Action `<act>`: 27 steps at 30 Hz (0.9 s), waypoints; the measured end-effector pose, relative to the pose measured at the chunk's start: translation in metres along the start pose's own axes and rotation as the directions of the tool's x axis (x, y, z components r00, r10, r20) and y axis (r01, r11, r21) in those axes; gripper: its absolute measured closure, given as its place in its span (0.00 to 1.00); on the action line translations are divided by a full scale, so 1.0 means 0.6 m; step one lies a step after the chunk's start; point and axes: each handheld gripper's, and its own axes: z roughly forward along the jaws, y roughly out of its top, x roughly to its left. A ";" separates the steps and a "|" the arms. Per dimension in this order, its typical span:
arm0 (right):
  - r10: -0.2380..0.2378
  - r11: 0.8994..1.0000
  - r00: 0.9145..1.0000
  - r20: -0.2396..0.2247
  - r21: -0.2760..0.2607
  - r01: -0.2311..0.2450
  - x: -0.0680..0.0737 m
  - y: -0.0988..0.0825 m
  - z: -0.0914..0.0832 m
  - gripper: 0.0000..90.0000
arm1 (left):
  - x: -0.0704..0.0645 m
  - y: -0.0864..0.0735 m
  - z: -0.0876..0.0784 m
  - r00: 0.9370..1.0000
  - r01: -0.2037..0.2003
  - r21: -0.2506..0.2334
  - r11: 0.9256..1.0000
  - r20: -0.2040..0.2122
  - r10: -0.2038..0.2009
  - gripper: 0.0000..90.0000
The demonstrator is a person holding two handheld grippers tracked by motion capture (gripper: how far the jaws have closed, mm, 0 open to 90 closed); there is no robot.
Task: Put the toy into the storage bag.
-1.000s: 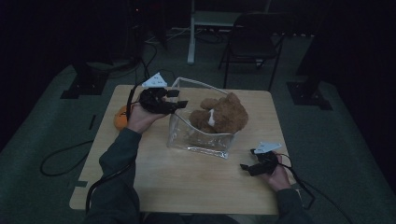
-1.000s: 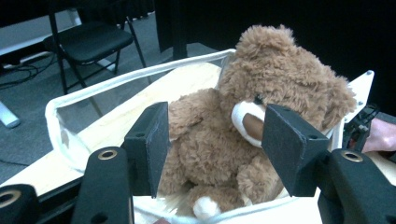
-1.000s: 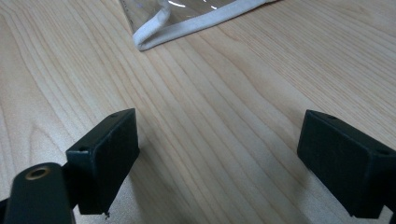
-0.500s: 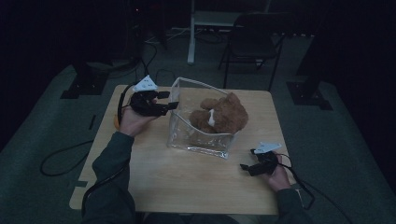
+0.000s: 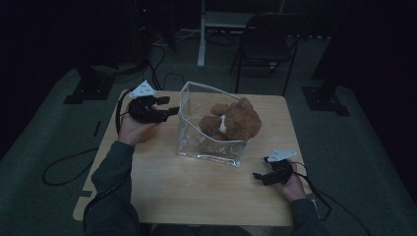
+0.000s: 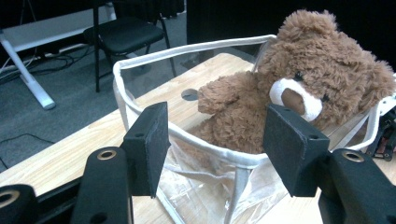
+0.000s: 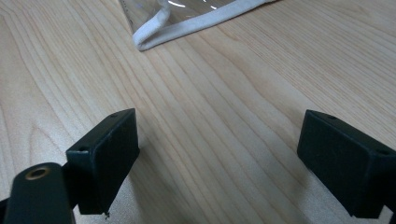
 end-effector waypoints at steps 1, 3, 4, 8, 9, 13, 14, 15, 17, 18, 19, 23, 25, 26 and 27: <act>0.000 1.000 1.000 0.000 0.000 0.000 0.000 0.000 0.000 0.13 | 0.002 -0.001 -0.001 1.000 0.004 0.001 1.000 -0.001 -0.004 0.46; 0.000 1.000 1.000 0.000 0.000 0.000 0.000 0.000 0.000 0.13 | 0.005 -0.004 -0.003 1.000 0.010 0.003 1.000 -0.007 -0.010 0.46; 0.000 1.000 1.000 0.000 0.000 0.000 0.000 0.000 0.000 0.13 | 0.007 -0.005 -0.004 1.000 0.015 0.004 1.000 -0.010 -0.015 0.46; 0.000 1.000 1.000 0.000 0.000 0.000 0.000 0.000 0.000 0.13 | 0.016 -0.012 -0.009 0.999 0.030 0.009 1.000 -0.017 -0.030 0.47; 0.000 1.000 1.000 0.000 0.000 0.000 0.000 0.000 0.000 0.13 | 0.016 -0.012 -0.009 0.999 0.030 0.009 1.000 -0.017 -0.030 0.48; -0.001 1.000 1.000 0.001 0.001 0.001 0.000 0.000 0.000 0.13 | 0.027 -0.021 -0.013 0.998 0.045 0.019 0.999 -0.033 -0.044 0.50; -0.001 1.000 1.000 0.001 0.001 0.001 0.000 0.000 0.000 0.13 | 0.029 -0.023 -0.014 0.998 0.050 0.020 0.999 -0.034 -0.050 0.50; -0.001 1.000 1.000 0.001 0.001 0.001 0.000 0.000 0.000 0.13 | 0.029 -0.023 -0.014 0.998 0.050 0.020 0.999 -0.034 -0.050 0.50; -0.001 1.000 1.000 0.001 0.001 0.001 0.000 0.000 0.000 0.13 | 0.034 -0.028 -0.016 0.997 0.061 0.025 0.998 -0.046 -0.060 0.50; -0.001 1.000 1.000 0.001 0.001 0.001 0.000 0.000 0.000 0.13 | 0.037 -0.030 -0.017 0.997 0.067 0.026 0.997 -0.050 -0.065 0.50; -0.001 1.000 1.000 0.001 0.001 0.001 0.000 0.000 0.000 0.13 | 0.039 -0.032 -0.018 0.996 0.071 0.026 0.997 -0.053 -0.069 0.50; -0.001 1.000 1.000 0.001 0.001 0.001 0.000 0.000 0.000 0.13 | 0.049 -0.041 -0.024 0.994 0.091 0.030 0.995 -0.067 -0.088 0.51; -0.001 1.000 1.000 0.001 0.001 0.001 0.000 0.000 0.000 0.13 | 0.054 -0.047 -0.028 0.992 0.100 0.030 0.995 -0.074 -0.098 0.52; -0.001 1.000 1.000 0.001 0.001 0.001 0.000 0.000 0.000 0.13 | 0.057 -0.049 -0.029 0.992 0.105 0.032 0.994 -0.078 -0.102 0.52; -0.001 1.000 1.000 0.001 0.001 0.001 0.000 0.000 0.000 0.13 | 0.057 -0.049 -0.029 0.992 0.105 0.032 0.994 -0.078 -0.102 0.52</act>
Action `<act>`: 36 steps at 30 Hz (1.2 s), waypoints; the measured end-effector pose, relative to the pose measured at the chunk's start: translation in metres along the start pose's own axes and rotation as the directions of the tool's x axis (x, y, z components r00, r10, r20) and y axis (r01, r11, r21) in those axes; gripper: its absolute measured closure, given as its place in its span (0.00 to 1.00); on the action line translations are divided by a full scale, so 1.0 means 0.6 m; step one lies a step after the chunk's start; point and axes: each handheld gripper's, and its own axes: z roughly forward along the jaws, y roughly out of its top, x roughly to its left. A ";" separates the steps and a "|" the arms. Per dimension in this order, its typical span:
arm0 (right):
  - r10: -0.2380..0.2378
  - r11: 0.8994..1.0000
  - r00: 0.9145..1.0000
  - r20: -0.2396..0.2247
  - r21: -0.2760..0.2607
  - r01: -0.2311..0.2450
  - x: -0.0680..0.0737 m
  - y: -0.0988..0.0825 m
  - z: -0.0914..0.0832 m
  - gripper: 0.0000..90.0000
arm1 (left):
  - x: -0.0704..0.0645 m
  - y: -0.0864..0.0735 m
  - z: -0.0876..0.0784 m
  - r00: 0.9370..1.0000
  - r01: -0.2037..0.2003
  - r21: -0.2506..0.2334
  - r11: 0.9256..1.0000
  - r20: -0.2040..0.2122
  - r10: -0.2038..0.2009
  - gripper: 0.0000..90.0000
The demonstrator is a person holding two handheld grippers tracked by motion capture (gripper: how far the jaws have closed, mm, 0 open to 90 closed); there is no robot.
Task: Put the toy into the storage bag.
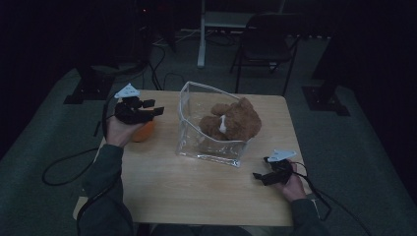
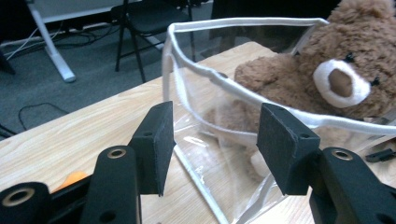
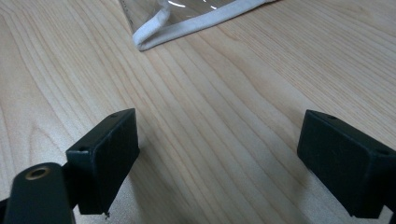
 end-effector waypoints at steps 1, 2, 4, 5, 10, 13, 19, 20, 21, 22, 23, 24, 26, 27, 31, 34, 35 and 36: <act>0.000 1.000 1.000 0.000 0.000 0.000 0.000 0.000 0.000 0.13 | 0.004 -0.004 -0.001 1.000 0.005 0.004 1.000 -0.008 -0.005 0.52; 0.000 1.000 1.000 0.000 0.000 0.000 0.000 0.000 0.000 0.13 | 0.006 -0.006 -0.001 1.000 0.006 0.005 1.000 -0.011 -0.005 0.53; 0.000 1.000 1.000 0.000 0.000 0.000 0.000 0.000 0.000 0.13 | 0.010 -0.010 -0.002 1.000 0.008 0.012 1.000 -0.022 -0.008 0.53; 0.001 1.000 1.000 0.000 0.000 -0.001 0.000 0.000 0.000 0.13 | 0.012 -0.011 -0.002 1.000 0.010 0.014 1.000 -0.025 -0.009 0.53; 0.001 1.000 1.000 0.001 0.000 -0.001 0.000 0.000 0.000 0.13 | 0.024 -0.021 -0.005 0.998 0.022 0.025 0.999 -0.051 -0.021 0.55; 0.001 1.000 1.000 0.001 0.000 -0.001 0.000 0.000 0.000 0.13 | 0.032 -0.028 -0.008 0.998 0.034 0.024 0.999 -0.061 -0.033 0.57; 0.001 1.000 1.000 0.001 0.000 -0.001 0.000 0.000 0.000 0.13 | 0.049 -0.045 -0.016 0.993 0.065 0.018 0.998 -0.101 -0.063 0.60; 0.001 1.000 1.000 0.001 0.000 -0.001 0.000 0.000 0.000 0.13 | 0.052 -0.049 -0.017 0.992 0.068 0.020 0.998 -0.109 -0.065 0.61; 0.002 1.000 1.000 0.001 0.000 -0.002 0.000 0.000 0.000 0.13 | 0.055 -0.052 -0.018 0.991 0.072 0.023 0.997 -0.117 -0.069 0.61; 0.001 1.000 1.000 0.001 0.000 -0.001 0.000 0.000 0.000 0.13 | 0.058 -0.055 -0.020 0.990 0.078 0.022 0.997 -0.123 -0.075 0.62; 0.001 1.000 1.000 0.001 0.000 -0.001 0.000 0.000 0.000 0.13 | 0.061 -0.059 -0.021 0.988 0.086 0.018 0.996 -0.133 -0.083 0.63; 0.001 1.000 1.000 0.001 0.000 -0.001 0.000 0.000 0.000 0.13 | 0.061 -0.059 -0.021 0.988 0.086 0.018 0.996 -0.133 -0.083 0.64; 0.002 1.000 1.000 0.001 0.000 -0.002 0.000 0.000 0.000 0.13 | 0.070 -0.068 -0.024 0.984 0.103 0.018 0.995 -0.148 -0.099 0.65; 0.002 1.000 1.000 0.001 0.000 -0.002 0.000 0.000 0.000 0.13 | 0.073 -0.071 -0.024 0.982 0.109 0.021 0.994 -0.156 -0.105 0.65; 0.002 1.000 1.000 0.001 0.000 -0.002 0.000 0.000 0.000 0.13 | 0.086 -0.084 -0.027 0.976 0.134 0.030 0.991 -0.175 -0.127 0.66; 0.002 1.000 1.000 0.001 0.000 -0.002 0.000 0.000 0.000 0.13 | 0.094 -0.093 -0.027 0.972 0.150 0.038 0.988 -0.190 -0.140 0.66; 0.002 1.000 1.000 0.001 0.000 -0.002 0.000 0.000 0.000 0.13 | 0.098 -0.097 -0.027 0.970 0.156 0.040 0.987 -0.196 -0.145 0.66; 0.002 1.000 1.000 0.001 0.000 -0.002 0.000 0.000 0.000 0.13 | 0.102 -0.101 -0.027 0.968 0.164 0.046 0.985 -0.203 -0.151 0.67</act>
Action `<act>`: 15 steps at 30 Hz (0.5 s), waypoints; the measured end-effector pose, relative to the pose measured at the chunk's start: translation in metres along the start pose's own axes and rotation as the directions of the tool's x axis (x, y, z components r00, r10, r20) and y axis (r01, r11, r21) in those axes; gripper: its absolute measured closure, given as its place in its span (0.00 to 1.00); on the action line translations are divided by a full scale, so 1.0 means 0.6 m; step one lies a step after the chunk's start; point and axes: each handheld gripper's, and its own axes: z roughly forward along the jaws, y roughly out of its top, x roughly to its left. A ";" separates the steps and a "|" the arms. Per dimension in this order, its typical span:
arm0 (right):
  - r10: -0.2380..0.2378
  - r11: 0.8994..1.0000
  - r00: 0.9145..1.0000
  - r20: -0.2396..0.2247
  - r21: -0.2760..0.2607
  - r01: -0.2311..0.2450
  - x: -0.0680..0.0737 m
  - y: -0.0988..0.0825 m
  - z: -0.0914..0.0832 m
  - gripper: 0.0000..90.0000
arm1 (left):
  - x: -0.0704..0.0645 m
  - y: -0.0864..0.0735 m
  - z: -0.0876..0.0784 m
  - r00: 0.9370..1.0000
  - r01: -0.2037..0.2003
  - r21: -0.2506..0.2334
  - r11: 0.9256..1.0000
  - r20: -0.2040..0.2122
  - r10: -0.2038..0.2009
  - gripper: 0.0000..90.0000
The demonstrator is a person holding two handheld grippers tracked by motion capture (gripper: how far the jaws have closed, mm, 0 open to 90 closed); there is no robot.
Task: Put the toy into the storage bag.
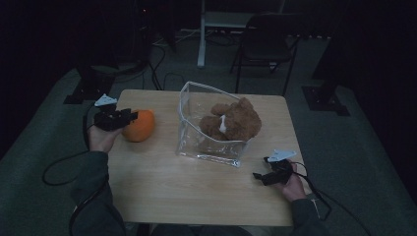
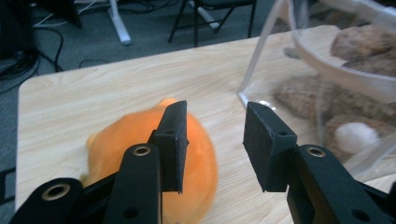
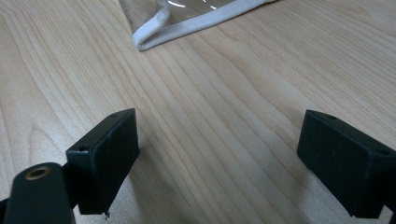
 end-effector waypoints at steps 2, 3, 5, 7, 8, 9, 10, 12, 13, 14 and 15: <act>0.000 1.000 1.000 0.000 0.000 0.000 0.000 0.000 0.000 0.13 | 0.007 -0.005 0.002 1.000 0.015 0.002 1.000 -0.004 -0.015 0.68; 0.000 1.000 1.000 0.000 0.000 0.000 0.000 0.000 0.000 0.13 | 0.011 -0.008 0.002 1.000 0.020 0.003 1.000 -0.004 -0.020 0.68; 0.000 1.000 1.000 0.000 0.000 0.000 0.000 0.000 0.000 0.13 | 0.017 -0.011 0.004 1.000 0.019 0.013 1.000 -0.019 -0.019 0.70; 0.000 1.000 1.000 0.000 0.000 0.000 0.000 0.000 0.000 0.13 | 0.024 -0.015 0.007 0.999 0.027 0.023 0.999 -0.032 -0.026 0.71; 0.000 1.000 1.000 0.000 0.000 0.000 0.000 0.000 0.000 0.13 | 0.028 -0.016 0.009 0.999 0.035 0.024 0.999 -0.036 -0.034 0.71; 0.000 1.000 1.000 0.000 0.000 0.000 0.000 0.000 0.000 0.13 | 0.032 -0.018 0.010 0.998 0.040 0.028 0.999 -0.041 -0.038 0.72; 0.000 1.000 1.000 0.000 0.000 0.000 0.000 0.000 0.000 0.13 | 0.036 -0.021 0.012 0.998 0.049 0.032 0.998 -0.044 -0.047 0.72; 0.000 1.000 1.000 0.000 0.000 0.000 0.000 0.000 0.000 0.13 | 0.040 -0.026 0.015 0.997 0.059 0.038 0.998 -0.048 -0.057 0.73; 0.000 1.000 1.000 0.000 0.000 0.000 0.000 0.000 0.000 0.13 | 0.041 -0.029 0.017 0.997 0.063 0.042 0.997 -0.045 -0.061 0.74; 0.000 1.000 1.000 0.000 0.000 0.000 0.000 0.000 0.000 0.13 | 0.042 -0.032 0.019 0.997 0.056 0.052 0.997 -0.050 -0.053 0.75; 0.000 1.000 1.000 0.000 0.000 0.000 0.000 0.000 0.000 0.13 | 0.044 -0.036 0.023 0.997 0.060 0.056 0.997 -0.053 -0.057 0.75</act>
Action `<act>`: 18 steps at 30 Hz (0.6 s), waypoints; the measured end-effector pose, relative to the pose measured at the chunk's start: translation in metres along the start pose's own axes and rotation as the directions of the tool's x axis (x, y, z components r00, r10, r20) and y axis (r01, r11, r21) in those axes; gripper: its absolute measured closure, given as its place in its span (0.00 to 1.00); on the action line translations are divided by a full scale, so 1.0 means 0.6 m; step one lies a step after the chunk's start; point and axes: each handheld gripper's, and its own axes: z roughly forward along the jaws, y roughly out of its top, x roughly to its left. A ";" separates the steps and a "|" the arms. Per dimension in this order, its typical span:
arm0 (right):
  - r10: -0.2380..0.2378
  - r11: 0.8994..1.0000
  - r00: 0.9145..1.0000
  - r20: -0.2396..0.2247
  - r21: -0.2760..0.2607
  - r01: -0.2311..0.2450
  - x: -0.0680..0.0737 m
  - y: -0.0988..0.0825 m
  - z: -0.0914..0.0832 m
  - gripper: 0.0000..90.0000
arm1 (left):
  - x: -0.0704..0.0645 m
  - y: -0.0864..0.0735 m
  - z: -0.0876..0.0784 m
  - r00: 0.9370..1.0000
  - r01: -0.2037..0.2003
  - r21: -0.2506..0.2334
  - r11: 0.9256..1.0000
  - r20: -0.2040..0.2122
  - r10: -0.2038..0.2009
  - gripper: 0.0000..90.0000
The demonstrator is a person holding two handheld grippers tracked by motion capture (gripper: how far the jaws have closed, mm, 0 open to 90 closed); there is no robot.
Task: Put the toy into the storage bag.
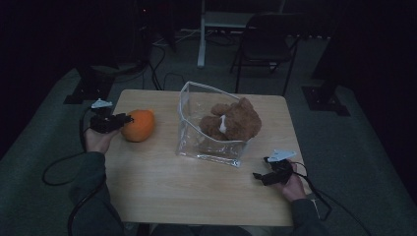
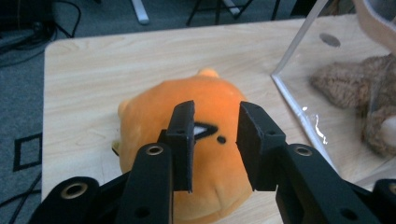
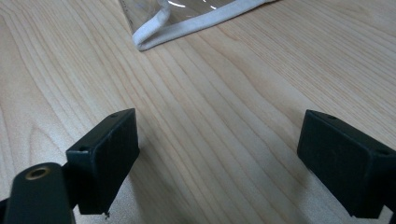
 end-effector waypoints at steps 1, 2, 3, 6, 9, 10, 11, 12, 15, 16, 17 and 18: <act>0.000 1.000 1.000 0.000 0.000 0.000 0.000 0.000 0.000 0.13 | 0.001 -0.002 0.002 1.000 0.008 0.003 1.000 0.001 -0.008 0.75; 0.000 1.000 1.000 0.000 0.000 0.000 0.000 0.000 0.000 0.13 | 0.004 -0.003 0.004 1.000 0.014 0.002 1.000 -0.001 -0.014 0.75; 0.000 1.000 1.000 0.000 0.000 0.000 0.000 0.000 0.000 0.13 | 0.006 -0.004 0.005 1.000 0.020 0.004 1.000 -0.004 -0.020 0.75; 0.000 1.000 1.000 0.000 0.000 0.000 0.000 0.000 0.000 0.13 | 0.008 -0.005 0.008 0.999 0.030 0.002 1.000 -0.012 -0.030 0.75; 0.000 1.000 1.000 0.000 0.000 0.000 0.000 0.000 0.000 0.13 | 0.005 -0.004 0.015 0.999 0.009 0.025 1.000 -0.032 -0.009 0.73; 0.000 1.000 1.000 0.000 0.000 0.000 0.000 0.000 0.000 0.13 | 0.005 -0.005 0.017 0.999 0.008 0.029 1.000 -0.037 -0.007 0.73; 0.000 1.000 1.000 0.000 0.000 0.000 0.000 0.000 0.000 0.13 | 0.004 -0.006 0.020 0.999 0.008 0.033 0.999 -0.041 -0.007 0.72; 0.000 1.000 1.000 0.000 0.000 0.000 0.000 0.000 0.000 0.13 | 0.003 -0.007 0.022 0.999 0.006 0.040 0.999 -0.047 -0.004 0.71; 0.000 1.000 1.000 0.000 0.000 0.000 0.000 0.000 0.000 0.13 | 0.000 -0.010 0.028 0.998 -0.002 0.052 0.999 -0.063 0.005 0.68; 0.000 1.000 1.000 0.000 0.000 0.000 0.000 0.000 0.000 0.13 | -0.003 -0.013 0.033 0.996 -0.017 0.061 0.998 -0.087 0.022 0.65; 0.000 1.000 1.000 0.000 0.000 0.000 0.000 0.000 0.000 0.13 | -0.004 -0.013 0.034 0.995 -0.020 0.063 0.998 -0.095 0.026 0.64; 0.000 1.000 1.000 0.000 0.000 0.000 0.000 0.000 0.000 0.13 | -0.005 -0.014 0.035 0.994 -0.024 0.064 0.998 -0.109 0.031 0.61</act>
